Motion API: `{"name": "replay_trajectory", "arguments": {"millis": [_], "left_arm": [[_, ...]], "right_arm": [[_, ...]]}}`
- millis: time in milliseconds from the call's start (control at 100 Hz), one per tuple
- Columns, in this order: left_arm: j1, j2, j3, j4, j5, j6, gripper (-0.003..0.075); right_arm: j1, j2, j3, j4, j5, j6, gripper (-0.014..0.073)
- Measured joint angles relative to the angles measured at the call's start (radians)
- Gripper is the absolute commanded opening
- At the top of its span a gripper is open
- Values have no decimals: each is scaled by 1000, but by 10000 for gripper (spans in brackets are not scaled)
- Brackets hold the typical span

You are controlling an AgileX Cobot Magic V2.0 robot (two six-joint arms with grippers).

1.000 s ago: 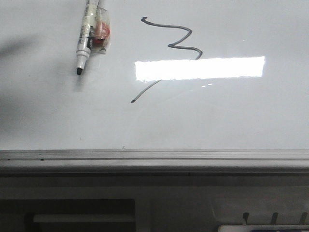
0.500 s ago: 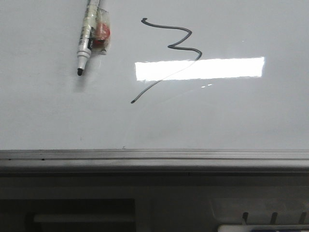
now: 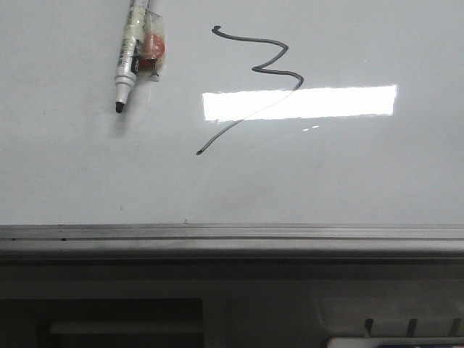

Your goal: Write number 3 on whiteboard

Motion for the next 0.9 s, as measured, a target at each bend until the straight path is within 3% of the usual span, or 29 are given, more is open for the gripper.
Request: {"name": "replay_trajectory", "arguments": {"millis": [310,410,670,770,900], "left_arm": [[0,0,2,0,0,0,-20],[2,0,19,68,-18,16,-21],[91,-65,220,254,-278,113,-21],[168,-109,312,384,-307,34,-21],[283,-159,378,569,-233,-139,-21]], "right_arm": [[0,0,0,0,0,0,-49],[0,0,0,0,0,0,-49],[0,0,0,0,0,0,-49],[0,0,0,0,0,0,-49],[0,0,0,0,0,0,-49]]}}
